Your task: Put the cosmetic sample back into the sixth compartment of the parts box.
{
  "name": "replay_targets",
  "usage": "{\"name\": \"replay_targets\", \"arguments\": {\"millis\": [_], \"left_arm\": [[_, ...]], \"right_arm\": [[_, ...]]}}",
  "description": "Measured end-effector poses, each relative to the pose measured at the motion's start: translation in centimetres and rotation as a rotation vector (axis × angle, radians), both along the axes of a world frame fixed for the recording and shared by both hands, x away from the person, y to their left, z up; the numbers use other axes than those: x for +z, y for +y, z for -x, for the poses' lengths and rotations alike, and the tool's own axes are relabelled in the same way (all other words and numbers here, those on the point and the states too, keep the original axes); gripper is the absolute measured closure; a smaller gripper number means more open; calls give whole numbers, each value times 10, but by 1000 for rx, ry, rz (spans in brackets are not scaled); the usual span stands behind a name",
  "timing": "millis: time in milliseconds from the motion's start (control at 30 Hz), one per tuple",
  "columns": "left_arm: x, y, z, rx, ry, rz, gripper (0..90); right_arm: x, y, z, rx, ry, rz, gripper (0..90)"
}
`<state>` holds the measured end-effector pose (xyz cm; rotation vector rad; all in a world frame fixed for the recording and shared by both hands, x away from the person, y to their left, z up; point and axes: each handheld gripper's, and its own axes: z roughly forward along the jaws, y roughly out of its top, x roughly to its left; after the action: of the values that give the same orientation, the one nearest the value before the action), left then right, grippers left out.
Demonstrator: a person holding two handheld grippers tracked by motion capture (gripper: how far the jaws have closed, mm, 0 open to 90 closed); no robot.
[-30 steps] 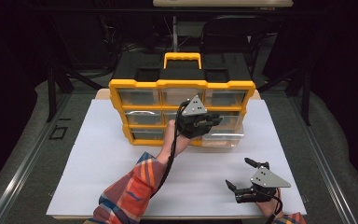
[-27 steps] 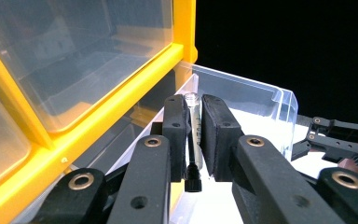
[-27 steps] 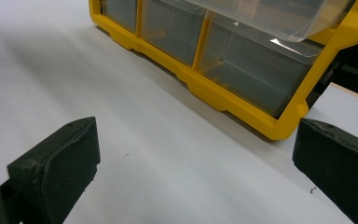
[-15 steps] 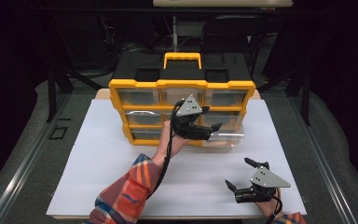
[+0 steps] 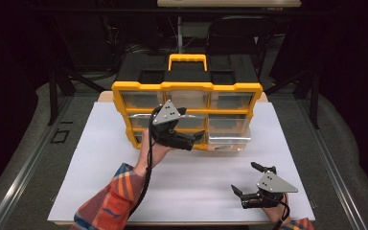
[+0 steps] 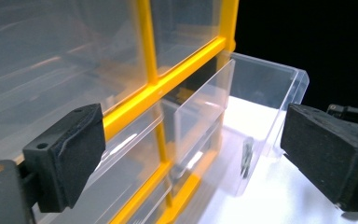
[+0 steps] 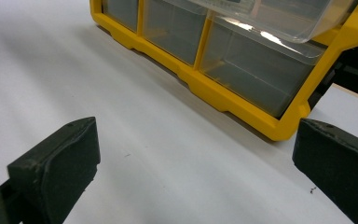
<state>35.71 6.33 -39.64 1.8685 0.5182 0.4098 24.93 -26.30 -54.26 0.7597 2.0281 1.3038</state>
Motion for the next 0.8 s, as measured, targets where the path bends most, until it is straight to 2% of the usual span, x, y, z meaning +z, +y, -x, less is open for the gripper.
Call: {"name": "replay_targets", "arguments": {"millis": [267,467,800], "left_arm": [[-5,24,13,43,-6,-27,13],[-15,42,23,71,1,-51,1],[-44,73,36,130,44,-85,0]], "right_arm": [[0,0,0,-1,1,-1,1],[0,0,0,-2,1,0,0],[0,0,0,-1,1,-1,1]]}}
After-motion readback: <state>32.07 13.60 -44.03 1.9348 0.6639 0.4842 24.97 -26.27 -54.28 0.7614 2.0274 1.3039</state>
